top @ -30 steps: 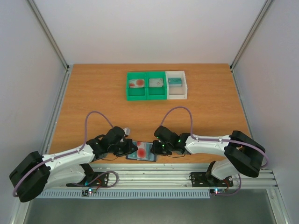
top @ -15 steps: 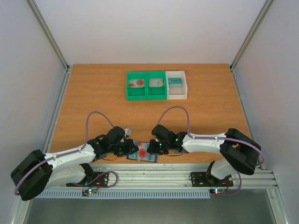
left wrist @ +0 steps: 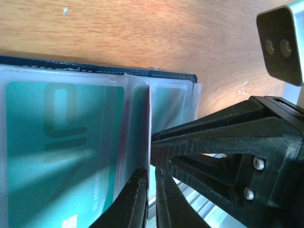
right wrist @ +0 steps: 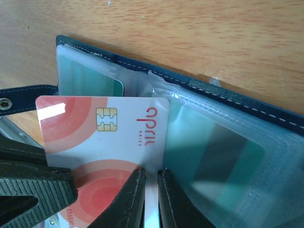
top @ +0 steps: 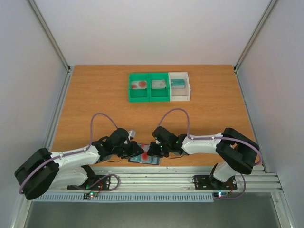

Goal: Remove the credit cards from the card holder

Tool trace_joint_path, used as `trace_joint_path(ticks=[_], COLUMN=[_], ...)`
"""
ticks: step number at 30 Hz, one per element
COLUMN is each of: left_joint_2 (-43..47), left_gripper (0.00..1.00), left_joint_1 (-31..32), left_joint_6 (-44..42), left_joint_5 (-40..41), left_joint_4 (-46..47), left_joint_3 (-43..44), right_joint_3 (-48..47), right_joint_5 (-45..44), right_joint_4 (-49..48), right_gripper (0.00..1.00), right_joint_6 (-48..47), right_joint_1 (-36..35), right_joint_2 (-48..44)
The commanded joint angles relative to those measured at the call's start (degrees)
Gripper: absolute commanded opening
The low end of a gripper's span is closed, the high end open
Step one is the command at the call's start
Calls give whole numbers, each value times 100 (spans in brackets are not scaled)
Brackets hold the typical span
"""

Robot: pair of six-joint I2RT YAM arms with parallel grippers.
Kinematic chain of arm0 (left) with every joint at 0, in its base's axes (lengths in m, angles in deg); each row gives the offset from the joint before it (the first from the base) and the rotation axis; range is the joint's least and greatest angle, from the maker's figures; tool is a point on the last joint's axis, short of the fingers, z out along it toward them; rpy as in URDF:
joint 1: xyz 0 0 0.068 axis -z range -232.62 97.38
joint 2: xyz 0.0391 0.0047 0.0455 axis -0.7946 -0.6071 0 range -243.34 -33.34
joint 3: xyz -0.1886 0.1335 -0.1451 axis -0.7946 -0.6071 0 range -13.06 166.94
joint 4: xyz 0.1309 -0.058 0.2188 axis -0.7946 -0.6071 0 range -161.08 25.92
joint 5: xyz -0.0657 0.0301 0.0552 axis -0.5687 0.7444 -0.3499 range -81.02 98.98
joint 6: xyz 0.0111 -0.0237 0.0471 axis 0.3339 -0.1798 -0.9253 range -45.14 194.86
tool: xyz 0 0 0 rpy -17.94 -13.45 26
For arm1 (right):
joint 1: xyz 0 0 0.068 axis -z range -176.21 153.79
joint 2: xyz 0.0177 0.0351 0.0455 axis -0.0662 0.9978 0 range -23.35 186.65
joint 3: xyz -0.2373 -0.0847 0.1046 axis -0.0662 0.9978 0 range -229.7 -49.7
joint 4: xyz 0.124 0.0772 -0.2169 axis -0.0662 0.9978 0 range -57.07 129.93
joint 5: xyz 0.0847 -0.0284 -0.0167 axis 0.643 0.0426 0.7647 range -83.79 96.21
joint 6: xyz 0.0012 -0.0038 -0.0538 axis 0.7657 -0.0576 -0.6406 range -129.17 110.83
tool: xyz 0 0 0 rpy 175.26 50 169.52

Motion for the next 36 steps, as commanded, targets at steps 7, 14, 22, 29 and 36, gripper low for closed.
trace_joint_path(ticks=[7,14,22,29,36], left_joint_2=[460,1469,2851,3793,3985], left_gripper=[0,0,0,0,0], left_joint_1=[-10,-8,-15,-4,-10], left_joint_6=[6,-10,126,496,643], left_joint_5=[249,883,1131,953,740], left_joint_4=[13,-976,-1292,-635,-221], left_joint_3=[-104,26,104,-165,-211], right_joint_3=[222,496,698,656,555], right_joint_5=[-69,97,96,71,396], right_joint_4=[-40,-521,-891,-1020,-1586], right_gripper=[11,18,33,58,52], right_joint_6=[4,77,397,818,1047], right_joint_1=[8,8,8,8,-9], right_joint_2=[-113,-869,-1958,-2377,-2277])
